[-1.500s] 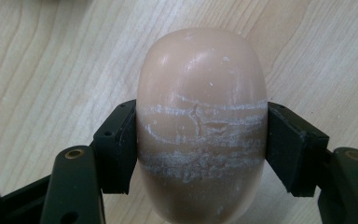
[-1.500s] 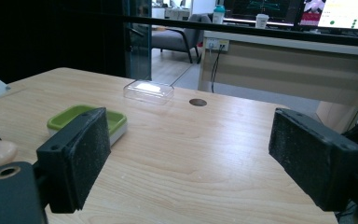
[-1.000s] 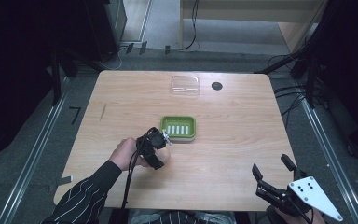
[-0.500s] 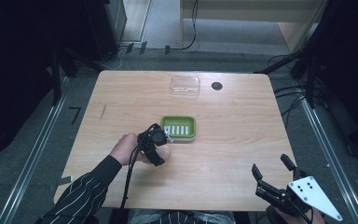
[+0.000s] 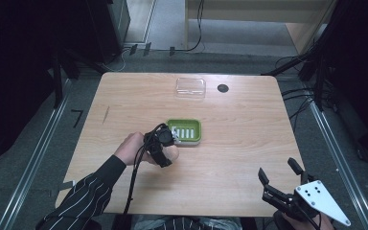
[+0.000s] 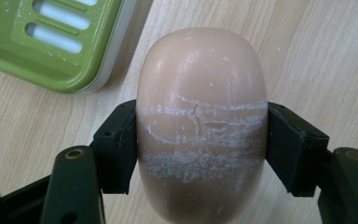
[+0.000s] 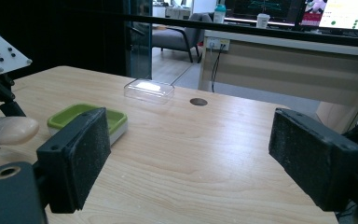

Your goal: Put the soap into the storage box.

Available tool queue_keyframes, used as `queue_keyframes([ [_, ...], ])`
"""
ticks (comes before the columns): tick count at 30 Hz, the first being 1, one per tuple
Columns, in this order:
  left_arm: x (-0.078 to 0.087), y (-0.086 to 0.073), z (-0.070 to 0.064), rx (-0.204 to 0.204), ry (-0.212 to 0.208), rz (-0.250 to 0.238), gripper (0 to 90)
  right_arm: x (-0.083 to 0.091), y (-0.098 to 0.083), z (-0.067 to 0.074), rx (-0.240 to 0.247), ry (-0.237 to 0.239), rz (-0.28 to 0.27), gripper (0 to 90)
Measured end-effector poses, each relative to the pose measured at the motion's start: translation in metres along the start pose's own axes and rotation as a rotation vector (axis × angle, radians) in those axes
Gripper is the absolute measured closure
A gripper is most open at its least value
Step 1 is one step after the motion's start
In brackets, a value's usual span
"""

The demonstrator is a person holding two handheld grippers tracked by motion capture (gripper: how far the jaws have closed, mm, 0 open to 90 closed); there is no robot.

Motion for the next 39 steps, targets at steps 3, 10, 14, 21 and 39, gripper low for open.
queue_keyframes([
  [3, 0.001, 0.002, 0.001, -0.005, 0.003, -0.004, 33.7, 0.0, 0.0, 0.0, -0.002, 0.0, -0.001, 13.2],
  [10, 0.008, 0.009, 0.005, -0.055, 0.016, -0.016, 33.7, 0.0, 0.0, -0.001, 0.0, 0.0, -0.001, 13.2],
  [14, 0.011, 0.012, 0.009, -0.073, 0.019, -0.014, 33.8, 0.001, 0.0, -0.001, -0.001, 0.0, -0.003, 13.2],
  [21, 0.015, 0.017, 0.012, -0.105, 0.017, -0.021, 33.8, 0.0, 0.0, -0.001, -0.001, -0.001, -0.002, 13.2],
  [39, 0.023, 0.028, 0.022, -0.124, 0.026, -0.044, 33.7, 0.001, 0.0, 0.0, -0.001, 0.0, -0.002, 13.2],
])
Point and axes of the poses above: each handheld gripper's, and its own axes: x roughly backward along the jaws, y roughly out of its top, z roughly to its left, the point moved 7 cm from there along -x, roughly forward along the jaws, and after that the axes turned 3 degrees about z, right-handed, at the moved point
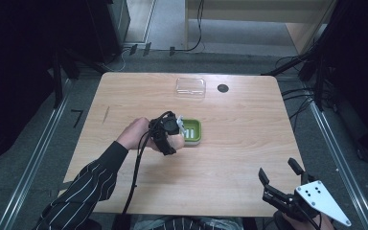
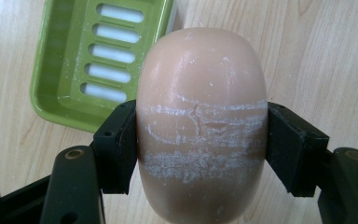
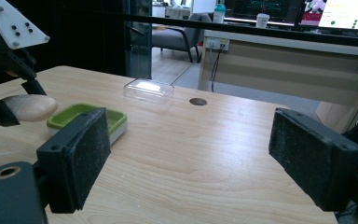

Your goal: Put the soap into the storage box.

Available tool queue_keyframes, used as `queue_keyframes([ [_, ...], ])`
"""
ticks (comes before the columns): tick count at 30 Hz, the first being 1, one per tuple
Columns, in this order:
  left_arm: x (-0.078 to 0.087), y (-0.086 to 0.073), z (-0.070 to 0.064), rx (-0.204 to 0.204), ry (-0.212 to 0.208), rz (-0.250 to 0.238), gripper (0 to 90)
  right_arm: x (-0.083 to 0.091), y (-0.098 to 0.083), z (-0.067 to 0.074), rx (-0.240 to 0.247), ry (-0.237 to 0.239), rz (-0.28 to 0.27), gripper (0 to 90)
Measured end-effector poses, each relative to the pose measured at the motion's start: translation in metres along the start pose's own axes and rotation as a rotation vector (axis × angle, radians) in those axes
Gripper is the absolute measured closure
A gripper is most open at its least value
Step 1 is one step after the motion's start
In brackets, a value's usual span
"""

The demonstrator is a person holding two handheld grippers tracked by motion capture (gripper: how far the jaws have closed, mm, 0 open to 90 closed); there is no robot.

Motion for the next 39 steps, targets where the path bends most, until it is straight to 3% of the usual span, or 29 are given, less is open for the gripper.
queue_keyframes([
  [19, 0.0, 0.013, 0.01, -0.051, 0.016, 0.007, 33.7, 0.0, 0.0, -0.001, 0.0, -0.001, 0.0, 13.2],
  [27, 0.001, 0.023, 0.023, -0.082, 0.038, 0.001, 33.7, 0.0, 0.0, 0.0, -0.001, 0.0, 0.0, 13.2],
  [29, 0.001, 0.025, 0.027, -0.1, 0.017, -0.008, 33.7, 0.0, 0.0, 0.0, -0.002, 0.0, 0.0, 13.2],
  [39, -0.007, 0.032, 0.044, -0.082, 0.02, 0.007, 33.7, 0.0, 0.0, -0.001, 0.0, -0.001, -0.002, 13.2],
])
Point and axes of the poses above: each handheld gripper's, and its own axes: x roughly backward along the jaws, y roughly out of its top, z roughly to its left, the point moved 7 cm from there along -x, roughly forward along the jaws, and after that the axes turned 3 degrees about z, right-handed, at the moved point
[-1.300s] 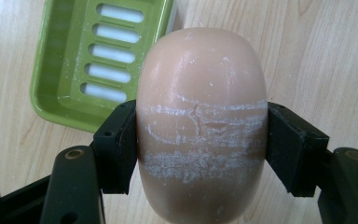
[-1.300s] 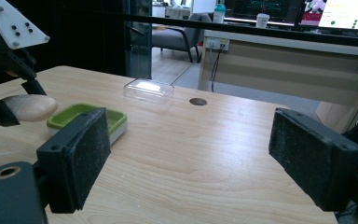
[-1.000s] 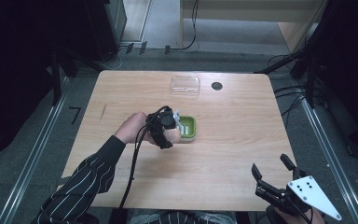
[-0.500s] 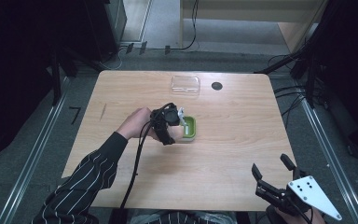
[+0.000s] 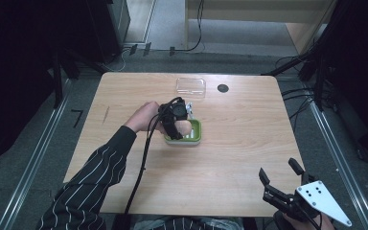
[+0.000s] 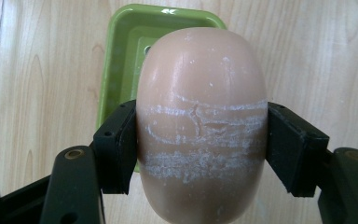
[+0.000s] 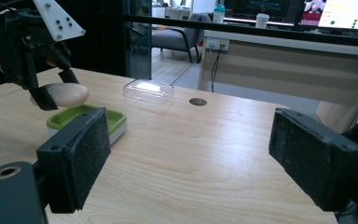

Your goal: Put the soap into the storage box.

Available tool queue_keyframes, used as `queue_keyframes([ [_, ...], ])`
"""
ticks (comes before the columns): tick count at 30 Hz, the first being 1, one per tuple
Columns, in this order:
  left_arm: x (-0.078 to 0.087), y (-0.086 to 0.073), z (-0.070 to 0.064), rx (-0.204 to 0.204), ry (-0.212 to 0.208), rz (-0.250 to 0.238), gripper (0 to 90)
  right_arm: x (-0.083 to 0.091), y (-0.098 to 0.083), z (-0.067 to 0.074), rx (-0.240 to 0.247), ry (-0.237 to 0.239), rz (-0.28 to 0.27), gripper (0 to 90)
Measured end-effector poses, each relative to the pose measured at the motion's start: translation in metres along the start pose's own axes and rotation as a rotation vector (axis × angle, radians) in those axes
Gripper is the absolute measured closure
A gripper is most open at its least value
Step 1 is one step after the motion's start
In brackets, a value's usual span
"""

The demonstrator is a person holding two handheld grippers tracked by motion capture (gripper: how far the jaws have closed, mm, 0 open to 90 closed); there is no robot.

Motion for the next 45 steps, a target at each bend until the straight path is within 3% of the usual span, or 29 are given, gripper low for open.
queue_keyframes([
  [26, -0.032, 0.016, 0.015, -0.054, -0.002, 0.056, 33.6, 0.001, 0.0, 0.0, -0.003, 0.0, 0.0, 13.2],
  [45, -0.047, 0.013, 0.024, -0.044, -0.006, 0.096, 33.6, 0.001, 0.0, 0.0, -0.003, 0.0, 0.0, 13.2],
])
Point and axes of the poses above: each handheld gripper's, and its own axes: x roughly backward along the jaws, y roughly out of its top, z roughly to its left, the point moved 7 cm from there along -x, roughly forward along the jaws, and after that the axes turned 3 degrees about z, right-handed, at the moved point
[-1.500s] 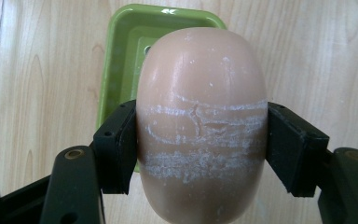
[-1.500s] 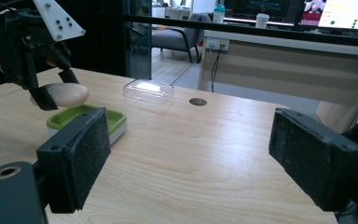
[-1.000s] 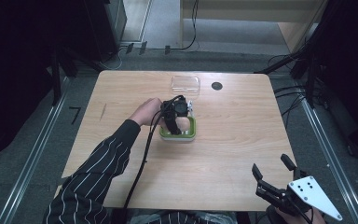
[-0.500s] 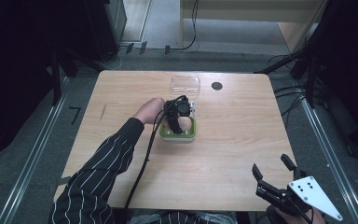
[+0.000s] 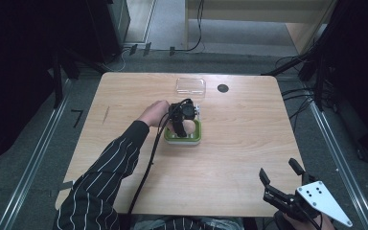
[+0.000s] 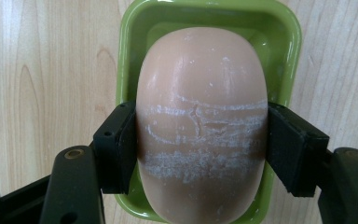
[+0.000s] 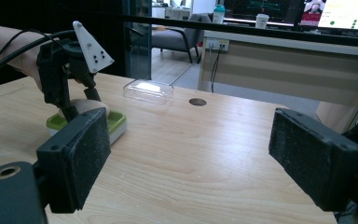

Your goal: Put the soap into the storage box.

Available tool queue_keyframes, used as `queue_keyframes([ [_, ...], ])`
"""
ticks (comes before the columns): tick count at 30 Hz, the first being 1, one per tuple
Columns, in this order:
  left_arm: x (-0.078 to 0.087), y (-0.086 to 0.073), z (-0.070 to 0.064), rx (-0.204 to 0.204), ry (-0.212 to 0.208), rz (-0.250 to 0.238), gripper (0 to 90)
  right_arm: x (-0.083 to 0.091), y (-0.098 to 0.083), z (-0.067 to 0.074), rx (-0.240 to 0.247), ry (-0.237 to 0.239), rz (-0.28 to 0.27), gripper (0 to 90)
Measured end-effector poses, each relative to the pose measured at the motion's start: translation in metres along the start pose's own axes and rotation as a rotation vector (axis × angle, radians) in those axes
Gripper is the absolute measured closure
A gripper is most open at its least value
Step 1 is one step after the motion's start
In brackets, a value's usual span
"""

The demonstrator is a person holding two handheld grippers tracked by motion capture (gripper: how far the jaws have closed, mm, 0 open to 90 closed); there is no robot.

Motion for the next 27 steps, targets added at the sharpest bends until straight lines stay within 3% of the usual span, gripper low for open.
queue_keyframes([
  [17, -0.014, 0.001, 0.002, 0.0, -0.011, 0.043, 33.6, 0.0, 0.0, 0.0, 0.0, 0.001, 0.0, 13.2],
  [27, -0.017, 0.001, 0.002, 0.007, -0.012, 0.038, 33.5, 0.0, 0.0, -0.001, 0.0, 0.001, 0.0, 13.2],
])
Point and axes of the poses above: each handheld gripper's, and its own axes: x roughly backward along the jaws, y roughly out of its top, z roughly to its left, the point moved 7 cm from there along -x, roughly forward along the jaws, and after that the axes turned 3 degrees about z, right-handed, at the moved point
